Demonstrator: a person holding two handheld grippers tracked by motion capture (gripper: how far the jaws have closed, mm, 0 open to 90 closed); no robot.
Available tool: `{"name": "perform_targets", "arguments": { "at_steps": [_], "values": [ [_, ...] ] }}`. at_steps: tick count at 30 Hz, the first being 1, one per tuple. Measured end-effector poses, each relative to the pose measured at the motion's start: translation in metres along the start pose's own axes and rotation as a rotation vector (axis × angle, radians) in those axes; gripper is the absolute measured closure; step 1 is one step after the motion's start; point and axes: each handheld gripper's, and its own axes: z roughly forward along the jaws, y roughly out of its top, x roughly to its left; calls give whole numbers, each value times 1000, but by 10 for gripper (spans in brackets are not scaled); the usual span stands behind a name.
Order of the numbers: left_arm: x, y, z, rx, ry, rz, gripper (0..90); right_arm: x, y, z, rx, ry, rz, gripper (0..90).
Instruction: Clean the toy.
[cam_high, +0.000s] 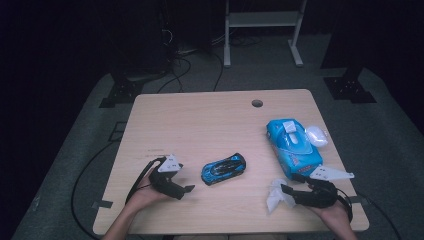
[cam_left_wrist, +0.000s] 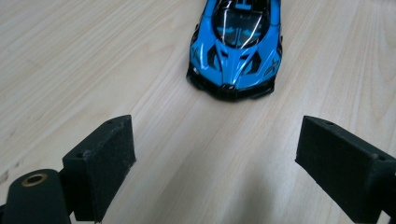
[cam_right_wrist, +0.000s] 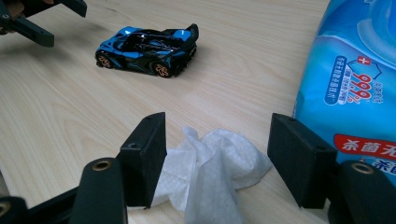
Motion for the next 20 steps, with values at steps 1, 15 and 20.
{"name": "perform_targets", "arguments": {
  "at_steps": [1,15,20],
  "values": [
    [0,-2,-1,1,1,-2,111,0,0,0,-1,0,0,366],
    [-2,-20,-15,-36,32,-52,108,2,-2,4,0,5,5,333],
    [-2,-25,-16,-54,39,-75,105,4,-4,5,-7,-1,4,318]
  ]
}}
